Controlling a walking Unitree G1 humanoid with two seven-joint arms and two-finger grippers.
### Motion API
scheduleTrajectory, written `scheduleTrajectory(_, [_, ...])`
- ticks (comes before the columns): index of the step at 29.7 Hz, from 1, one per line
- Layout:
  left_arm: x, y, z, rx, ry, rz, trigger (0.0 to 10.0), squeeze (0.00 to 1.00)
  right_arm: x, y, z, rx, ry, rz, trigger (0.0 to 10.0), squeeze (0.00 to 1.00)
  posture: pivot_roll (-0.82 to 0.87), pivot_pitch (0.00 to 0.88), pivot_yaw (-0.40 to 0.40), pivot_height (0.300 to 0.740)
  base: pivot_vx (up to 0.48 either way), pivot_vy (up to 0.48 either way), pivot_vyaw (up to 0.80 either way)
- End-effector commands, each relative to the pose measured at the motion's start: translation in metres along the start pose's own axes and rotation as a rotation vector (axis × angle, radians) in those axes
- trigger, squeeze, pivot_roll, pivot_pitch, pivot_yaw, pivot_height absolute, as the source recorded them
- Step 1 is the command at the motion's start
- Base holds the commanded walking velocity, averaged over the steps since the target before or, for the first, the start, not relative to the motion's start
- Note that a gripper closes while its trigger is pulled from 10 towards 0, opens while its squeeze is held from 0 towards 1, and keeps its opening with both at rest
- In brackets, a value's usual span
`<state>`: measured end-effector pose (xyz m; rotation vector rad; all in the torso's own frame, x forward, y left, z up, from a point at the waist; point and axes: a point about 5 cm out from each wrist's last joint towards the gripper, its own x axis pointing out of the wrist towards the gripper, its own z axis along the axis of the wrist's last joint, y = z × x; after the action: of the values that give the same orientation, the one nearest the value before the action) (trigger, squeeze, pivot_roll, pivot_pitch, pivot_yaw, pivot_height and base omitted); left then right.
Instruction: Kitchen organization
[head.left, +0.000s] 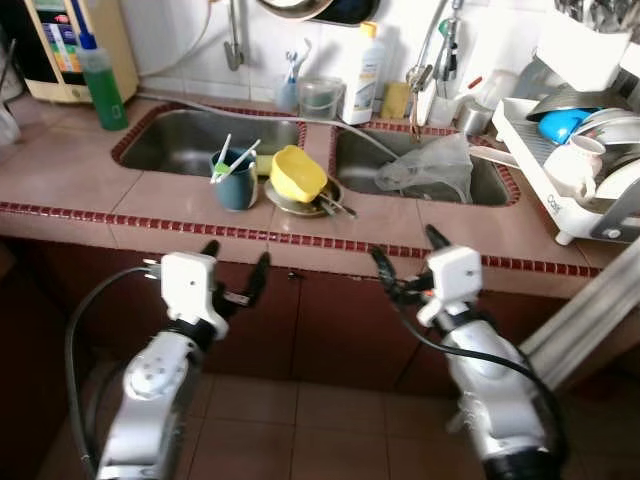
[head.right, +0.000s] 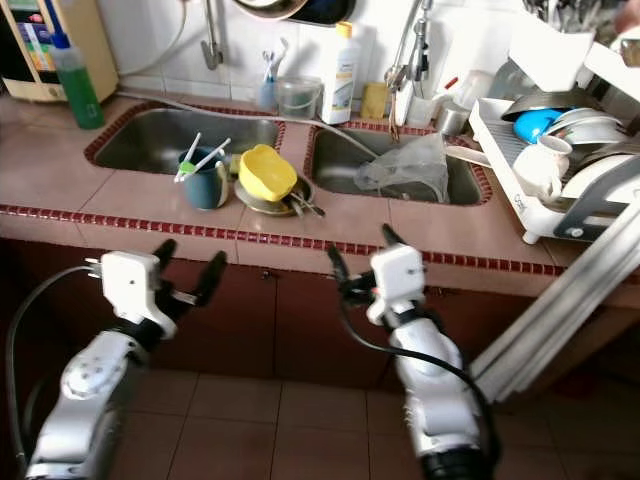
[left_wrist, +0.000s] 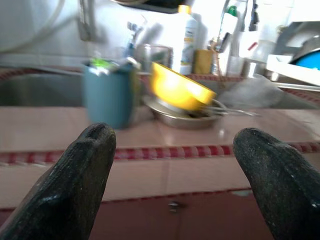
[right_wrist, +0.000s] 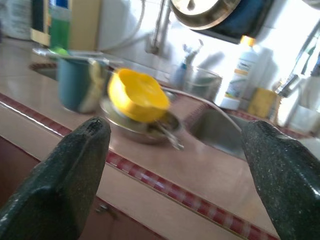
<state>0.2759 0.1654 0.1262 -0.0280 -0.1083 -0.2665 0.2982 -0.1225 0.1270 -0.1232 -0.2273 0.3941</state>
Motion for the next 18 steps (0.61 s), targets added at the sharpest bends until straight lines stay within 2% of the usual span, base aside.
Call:
scheduleTrajectory(1, [0.0038, -0.0075, 0.0033, -0.01, -0.014, -0.019, 10.0, 0.0, -0.0018, -0.0102, 0.0028, -0.022, -0.002, -0.021, 10.0, 0.0, 0.01, 0.0, -0.041, 0.74, 0.0, 0.394, 0.0])
scheduleTrajectory(5, [0.0043, -0.0079, 0.0031, -0.004, -0.011, -0.019, 10.0, 0.0, -0.0016, -0.01, 0.003, -0.021, -0.002, -0.02, 10.0, 0.0, 0.01, 0.0, -0.041, 0.74, 0.0, 0.371, 0.0])
scheduleTrajectory(18, [0.0047, -0.015, 0.0024, 0.017, 0.0, -0.064, 10.0, 0.0, -0.0011, -0.0094, 0.0031, -0.024, -0.002, -0.017, 10.0, 0.0, 0.01, 0.0, -0.039, 0.74, 0.0, 0.0, 0.0])
